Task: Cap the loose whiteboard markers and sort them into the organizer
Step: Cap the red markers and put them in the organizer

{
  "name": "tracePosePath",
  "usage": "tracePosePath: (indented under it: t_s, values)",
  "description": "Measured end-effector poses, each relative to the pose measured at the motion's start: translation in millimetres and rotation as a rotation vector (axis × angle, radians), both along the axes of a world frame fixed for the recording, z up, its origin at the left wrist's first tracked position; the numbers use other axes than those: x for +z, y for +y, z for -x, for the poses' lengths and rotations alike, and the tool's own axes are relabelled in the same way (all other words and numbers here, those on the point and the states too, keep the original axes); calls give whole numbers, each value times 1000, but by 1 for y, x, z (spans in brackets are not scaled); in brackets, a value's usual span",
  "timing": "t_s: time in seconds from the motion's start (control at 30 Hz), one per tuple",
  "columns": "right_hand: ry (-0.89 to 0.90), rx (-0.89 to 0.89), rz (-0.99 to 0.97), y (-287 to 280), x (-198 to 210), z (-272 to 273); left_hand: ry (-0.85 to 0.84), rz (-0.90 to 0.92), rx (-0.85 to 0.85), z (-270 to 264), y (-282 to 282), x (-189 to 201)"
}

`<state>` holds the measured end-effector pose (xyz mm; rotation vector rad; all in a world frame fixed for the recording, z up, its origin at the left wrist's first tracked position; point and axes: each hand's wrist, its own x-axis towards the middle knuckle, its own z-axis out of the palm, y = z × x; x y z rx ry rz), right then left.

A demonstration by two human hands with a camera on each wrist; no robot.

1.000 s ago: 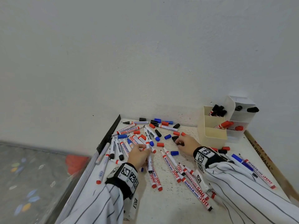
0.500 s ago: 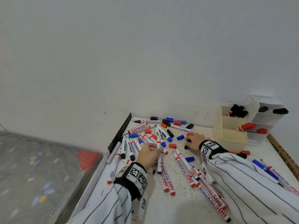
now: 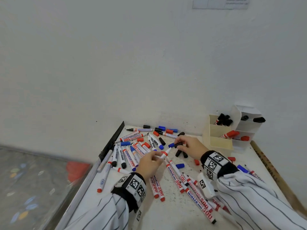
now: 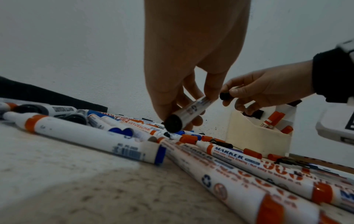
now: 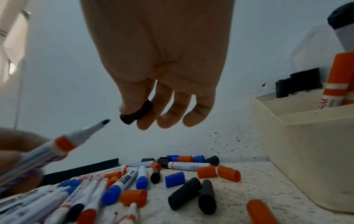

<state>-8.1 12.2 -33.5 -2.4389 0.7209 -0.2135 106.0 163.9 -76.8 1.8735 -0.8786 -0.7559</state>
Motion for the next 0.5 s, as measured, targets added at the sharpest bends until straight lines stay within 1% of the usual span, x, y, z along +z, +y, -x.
tracePosePath:
  t_s: [0.13,0.27,0.3,0.43,0.5]
  values:
    - [-65,21,-12,9,-5,18,-90,17,-66,14,-1,4]
    - [-198,-77,-19,11,-7,37,-156,25,-81,22,0,4]
    - [-204,-81,-23,13,-5,41,-166,22,-84,24,0,5]
    - [-81,4,-26,21,-4,51,-190,13,-125,34,-2,9]
    - [-82,-31,-58,28,-2,55,-193,40,-159,41,0,13]
